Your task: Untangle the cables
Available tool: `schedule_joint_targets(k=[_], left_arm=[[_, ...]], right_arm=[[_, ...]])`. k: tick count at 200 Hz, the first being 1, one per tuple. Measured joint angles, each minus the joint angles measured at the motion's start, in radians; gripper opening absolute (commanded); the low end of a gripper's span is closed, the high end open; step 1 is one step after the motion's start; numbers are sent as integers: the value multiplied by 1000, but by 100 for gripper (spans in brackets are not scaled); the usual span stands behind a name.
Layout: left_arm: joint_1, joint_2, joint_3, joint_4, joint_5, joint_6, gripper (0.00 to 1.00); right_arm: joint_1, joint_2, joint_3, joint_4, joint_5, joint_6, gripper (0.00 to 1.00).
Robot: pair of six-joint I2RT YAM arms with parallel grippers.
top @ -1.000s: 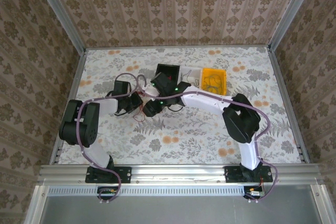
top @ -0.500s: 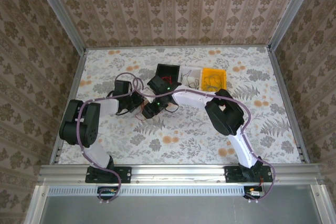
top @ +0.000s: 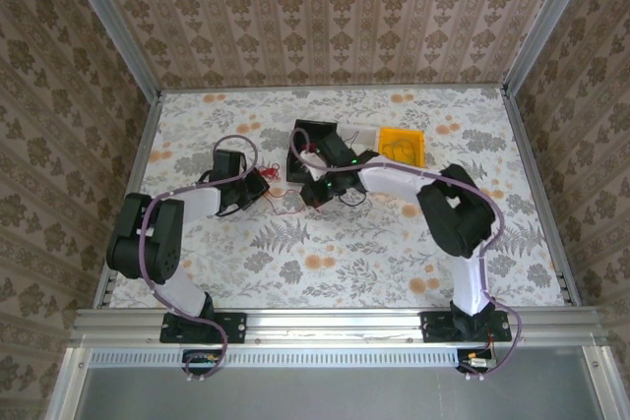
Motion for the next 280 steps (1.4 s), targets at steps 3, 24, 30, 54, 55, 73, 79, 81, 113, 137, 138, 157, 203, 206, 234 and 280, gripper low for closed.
schedule_joint_targets(k=[3, 24, 30, 54, 55, 73, 79, 81, 113, 137, 138, 157, 203, 206, 234, 280], left_arm=[[0, -2, 0, 0, 2, 0, 0], [-1, -7, 1, 2, 29, 0, 11], [-1, -9, 2, 2, 37, 1, 20], [10, -10, 1, 3, 22, 10, 47], [11, -10, 1, 3, 19, 6, 48], [21, -10, 1, 16, 14, 8, 56], [21, -10, 1, 21, 14, 8, 57], [21, -10, 1, 22, 14, 5, 57], [21, -34, -20, 50, 14, 7, 59], [23, -71, -35, 50, 8, 8, 59], [24, -74, -36, 50, 7, 8, 59], [27, -107, -47, 52, -9, 12, 59], [28, -185, -94, 58, -87, 12, 60], [29, -188, -95, 58, -91, 12, 60], [39, -209, -95, 56, -119, 16, 60], [48, -220, -98, 34, -134, 26, 60]], right_arm=[[-5, -15, -8, 4, 0, 2, 0], [-19, -81, -48, 24, 8, 2, 0], [-18, -96, -56, 25, 9, 1, 0], [-23, -140, -63, 4, 16, -5, 0], [-23, -143, -63, 3, 16, -5, 0], [-29, -179, -63, -2, 20, -15, 0], [-29, -191, -63, -3, 22, -20, 0], [-30, -195, -63, -3, 23, -22, 0], [-32, -233, -47, -24, 32, -44, 0], [-33, -249, -33, -29, 43, -54, 0], [-33, -249, -31, -29, 44, -55, 0], [-37, -248, 3, -40, 73, -54, 0], [-64, -150, 180, -59, 150, -35, 0], [-67, -137, 195, -61, 155, -33, 0], [-84, 31, 362, -126, 202, -2, 0], [-90, 253, 583, -286, 303, 45, 2]])
